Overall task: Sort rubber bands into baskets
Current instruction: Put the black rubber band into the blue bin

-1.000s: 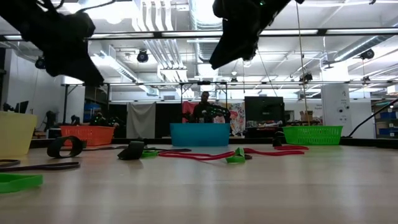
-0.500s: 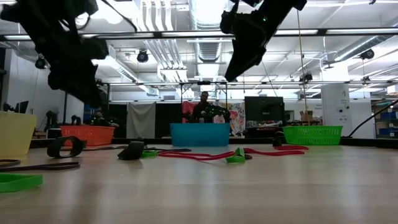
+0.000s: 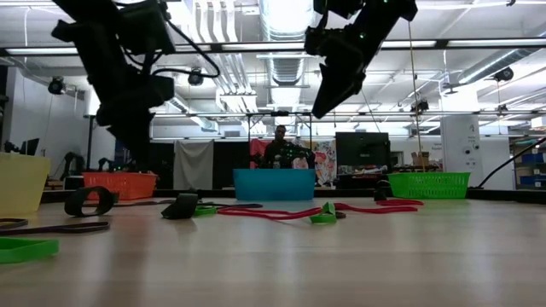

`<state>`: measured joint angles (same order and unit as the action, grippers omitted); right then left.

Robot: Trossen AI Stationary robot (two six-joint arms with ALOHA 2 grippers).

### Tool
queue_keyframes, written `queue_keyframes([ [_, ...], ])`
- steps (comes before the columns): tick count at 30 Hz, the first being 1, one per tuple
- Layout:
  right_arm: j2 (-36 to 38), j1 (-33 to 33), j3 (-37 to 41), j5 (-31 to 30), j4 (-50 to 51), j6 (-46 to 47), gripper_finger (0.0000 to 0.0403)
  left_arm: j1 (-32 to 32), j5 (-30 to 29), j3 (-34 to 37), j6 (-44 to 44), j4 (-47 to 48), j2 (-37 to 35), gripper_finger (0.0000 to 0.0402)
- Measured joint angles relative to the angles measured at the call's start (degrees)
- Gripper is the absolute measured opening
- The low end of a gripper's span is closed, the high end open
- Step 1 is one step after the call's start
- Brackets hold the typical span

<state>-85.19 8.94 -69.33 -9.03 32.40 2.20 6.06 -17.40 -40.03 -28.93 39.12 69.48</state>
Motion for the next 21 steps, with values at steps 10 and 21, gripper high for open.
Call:
queue_keyframes([
  [10,0.0,1.9,2.4,0.0,2.8,3.2,0.0144,5.1,0.0,-1.1,5.7,2.3,6.0,0.01],
  [21,-0.1,3.2,6.2,0.4,-0.1,4.2,0.015,15.4,-7.6,-7.3,-2.1,19.3,11.6,0.01],
])
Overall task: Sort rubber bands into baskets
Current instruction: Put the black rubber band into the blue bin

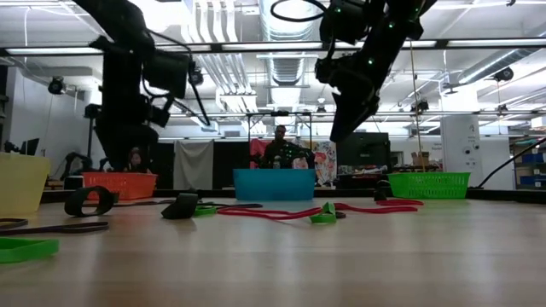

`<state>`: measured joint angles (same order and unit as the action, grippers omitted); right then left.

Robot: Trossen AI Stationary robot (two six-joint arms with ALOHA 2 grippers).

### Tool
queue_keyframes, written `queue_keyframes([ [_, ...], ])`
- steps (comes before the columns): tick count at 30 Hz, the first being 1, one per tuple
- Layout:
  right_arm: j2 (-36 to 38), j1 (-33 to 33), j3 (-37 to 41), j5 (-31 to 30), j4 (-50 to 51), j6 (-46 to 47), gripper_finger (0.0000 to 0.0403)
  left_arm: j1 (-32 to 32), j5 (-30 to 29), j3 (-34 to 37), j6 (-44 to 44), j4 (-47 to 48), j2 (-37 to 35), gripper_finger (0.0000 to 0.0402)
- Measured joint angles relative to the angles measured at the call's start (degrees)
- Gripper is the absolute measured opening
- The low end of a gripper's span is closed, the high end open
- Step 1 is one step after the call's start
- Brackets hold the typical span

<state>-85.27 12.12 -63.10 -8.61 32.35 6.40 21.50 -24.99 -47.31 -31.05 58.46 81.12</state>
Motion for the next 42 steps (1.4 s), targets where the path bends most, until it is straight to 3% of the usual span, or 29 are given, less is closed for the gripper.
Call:
queue_keyframes([
  [7,0.0,0.0,0.1,0.2,-1.3,-0.5,0.0153,5.4,1.9,1.6,-2.3,-6.3,5.5,0.01],
  [25,0.0,0.2,0.3,1.5,-1.8,-3.3,0.0155,5.4,3.2,3.1,-2.0,-8.4,9.8,0.0097],
  [31,0.0,0.2,0.3,1.5,-1.8,-3.5,0.0155,5.4,3.5,3.2,-0.5,-9.5,10.5,0.0065],
  [37,0.0,0.3,0.3,1.5,-2.4,-3.6,0.0155,5.4,3.6,3.2,0.6,-9.7,10.4,0.0008],
  [42,0.0,0.3,0.5,1.5,-3.0,-3.7,0.0155,5.1,3.9,3.2,1.6,-9.4,10.2,0.0002],
])
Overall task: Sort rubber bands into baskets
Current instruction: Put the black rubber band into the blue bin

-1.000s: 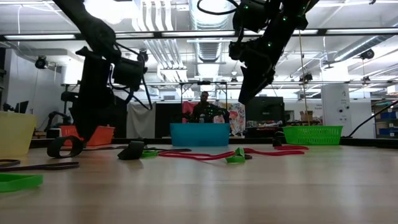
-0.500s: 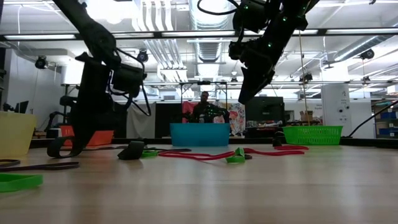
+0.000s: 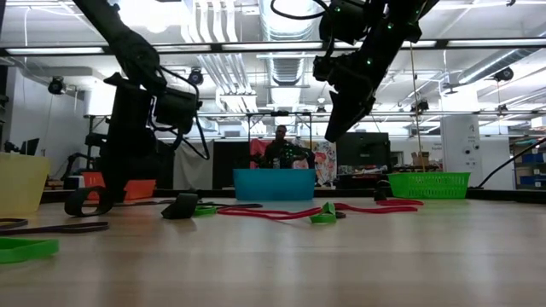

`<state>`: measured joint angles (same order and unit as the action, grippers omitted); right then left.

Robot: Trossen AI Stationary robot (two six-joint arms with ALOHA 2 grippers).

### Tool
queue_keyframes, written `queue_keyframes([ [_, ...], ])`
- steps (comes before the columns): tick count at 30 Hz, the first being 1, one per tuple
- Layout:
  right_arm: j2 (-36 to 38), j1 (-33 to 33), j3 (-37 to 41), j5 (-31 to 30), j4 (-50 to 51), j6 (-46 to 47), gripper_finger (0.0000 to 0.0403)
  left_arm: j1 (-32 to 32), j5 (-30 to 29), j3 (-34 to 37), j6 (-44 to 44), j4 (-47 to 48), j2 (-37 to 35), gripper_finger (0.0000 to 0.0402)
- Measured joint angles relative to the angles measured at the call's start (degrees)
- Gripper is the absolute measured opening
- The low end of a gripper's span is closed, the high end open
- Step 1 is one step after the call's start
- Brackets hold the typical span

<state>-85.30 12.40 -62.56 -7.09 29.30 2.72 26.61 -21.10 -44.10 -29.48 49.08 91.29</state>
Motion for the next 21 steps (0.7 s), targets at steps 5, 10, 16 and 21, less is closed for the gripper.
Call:
queue_keyframes([
  [5,0.0,0.0,0.2,0.0,-0.4,-1.0,0.0155,-1.3,3.7,0.0,2.2,-0.1,-2.2,0.0],
  [10,0.0,0.0,2.0,1.9,-8.1,-4.0,0.0155,-6.0,5.6,0.0,6.0,-3.3,-9.9,0.0],
  [16,0.0,-0.8,9.5,12.5,-34.1,-10.1,0.0155,-14.7,21.3,0.7,21.1,-22.3,-23.8,0.0],
  [21,-0.2,-3.9,15.1,13.4,-54.1,-14.8,0.0149,-17.3,37.5,6.1,29.1,-40.6,-31.4,0.0],
])
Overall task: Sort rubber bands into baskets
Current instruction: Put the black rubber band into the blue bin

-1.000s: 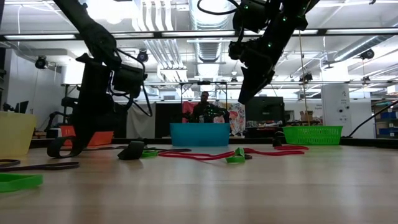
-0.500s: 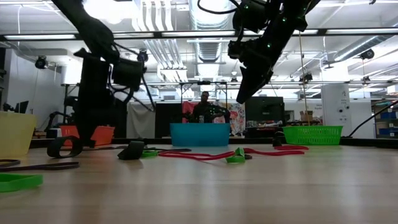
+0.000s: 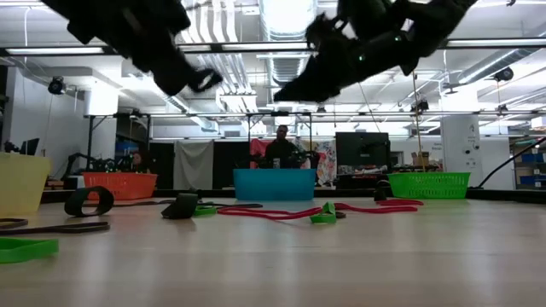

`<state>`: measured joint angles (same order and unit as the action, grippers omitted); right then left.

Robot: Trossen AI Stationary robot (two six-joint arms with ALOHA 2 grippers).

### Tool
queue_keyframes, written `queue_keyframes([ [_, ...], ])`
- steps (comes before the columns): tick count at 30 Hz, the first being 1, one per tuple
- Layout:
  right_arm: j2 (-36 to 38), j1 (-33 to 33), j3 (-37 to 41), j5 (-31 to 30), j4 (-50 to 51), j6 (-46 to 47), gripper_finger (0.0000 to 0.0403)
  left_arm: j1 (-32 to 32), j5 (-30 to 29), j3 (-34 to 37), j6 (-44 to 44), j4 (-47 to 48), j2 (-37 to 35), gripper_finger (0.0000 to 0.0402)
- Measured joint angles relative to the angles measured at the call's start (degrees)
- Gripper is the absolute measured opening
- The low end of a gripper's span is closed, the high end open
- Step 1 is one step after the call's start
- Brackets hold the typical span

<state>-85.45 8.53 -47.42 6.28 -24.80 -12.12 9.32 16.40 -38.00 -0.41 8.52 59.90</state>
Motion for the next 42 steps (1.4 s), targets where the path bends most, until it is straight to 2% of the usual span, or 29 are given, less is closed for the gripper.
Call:
queue_keyframes([
  [3,-0.6,-2.1,1.6,0.0,-8.8,-1.8,0.0146,0.0,2.4,4.1,-0.8,-9.1,-1.9,0.0],
  [6,-1.4,-3.7,1.8,0.0,-11.7,-3.5,0.0147,0.0,2.6,6.9,-1.9,-14.7,-2.6,0.0],
  [9,-1.4,-4.3,1.4,-0.5,-11.8,-5.9,0.015,0.0,2.7,7.7,-3.7,-16.1,-2.6,0.0],
  [12,-1.4,-4.9,0.5,-4.8,-11.3,-9.4,0.0155,0.0,2.7,7.7,-4.4,-16.1,-1.8,0.0],
  [19,-1.6,-5.9,-5.2,-6.2,0.0,-18.0,0.0169,0.0,5.9,7.7,-4.7,-16.4,1.1,0.0],
  [27,-3.5,-7.2,-12.3,-6.1,11.7,-24.9,0.0178,0.0,7.1,7.7,-6.8,-22.0,3.2,0.0],
  [36,-5.6,-7.2,-18.4,-5.5,17.9,-26.8,0.0176,0.0,7.2,7.7,-7.7,-23.3,4.3,0.0],
  [42,-7.8,-7.2,-21.1,-4.3,19.3,-28.6,0.0174,0.0,8.7,7.7,-7.9,-28.7,6.7,0.0],
])
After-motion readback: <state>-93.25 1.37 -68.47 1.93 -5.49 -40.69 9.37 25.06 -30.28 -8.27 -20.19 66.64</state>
